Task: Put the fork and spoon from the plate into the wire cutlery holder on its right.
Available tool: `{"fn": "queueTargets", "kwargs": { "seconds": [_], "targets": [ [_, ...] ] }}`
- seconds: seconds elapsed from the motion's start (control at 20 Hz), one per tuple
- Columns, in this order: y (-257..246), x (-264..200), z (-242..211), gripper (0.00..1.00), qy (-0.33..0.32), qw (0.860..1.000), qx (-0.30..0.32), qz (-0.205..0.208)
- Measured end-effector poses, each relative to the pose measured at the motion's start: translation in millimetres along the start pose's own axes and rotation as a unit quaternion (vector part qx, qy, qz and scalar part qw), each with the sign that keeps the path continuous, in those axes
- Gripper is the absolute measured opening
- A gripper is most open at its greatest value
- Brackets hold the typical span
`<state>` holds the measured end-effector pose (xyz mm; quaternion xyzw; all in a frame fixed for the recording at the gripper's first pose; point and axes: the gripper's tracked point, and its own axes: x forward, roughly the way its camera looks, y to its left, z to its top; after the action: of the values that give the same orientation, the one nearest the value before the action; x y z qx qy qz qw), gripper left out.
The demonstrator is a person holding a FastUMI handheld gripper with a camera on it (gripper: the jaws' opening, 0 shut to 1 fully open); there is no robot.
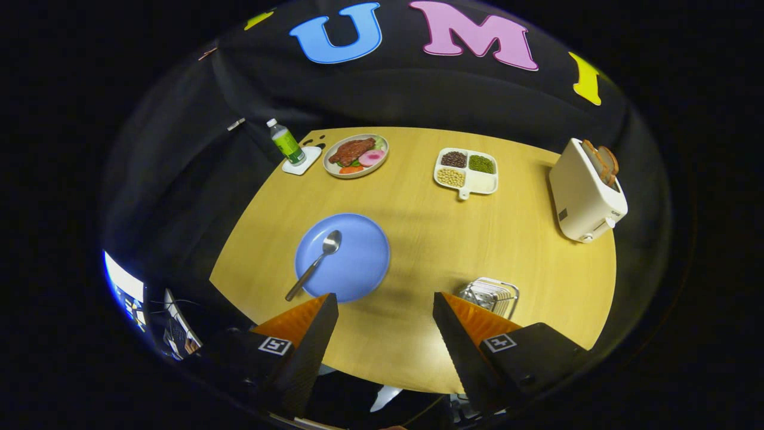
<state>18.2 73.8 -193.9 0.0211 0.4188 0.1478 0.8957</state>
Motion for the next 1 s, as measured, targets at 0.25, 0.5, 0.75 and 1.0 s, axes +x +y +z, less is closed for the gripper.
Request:
{"fn": "queueTargets", "kwargs": {
  "seconds": [0.25,0.5,0.75,1.0],
  "targets": [
    [44.8,44.9,-4.4,1.00,0.008,1.000,0.006,0.017],
    [70.8,94.7,-18.0,1.00,0.040,0.999,0.024,0.017],
    [88.3,147.0,-35.4,1.00,0.079,0.996,0.035,0.006],
    [107.2,186.0,-51.9,0.99,0.122,0.990,0.077,0.002]
  ]
}}
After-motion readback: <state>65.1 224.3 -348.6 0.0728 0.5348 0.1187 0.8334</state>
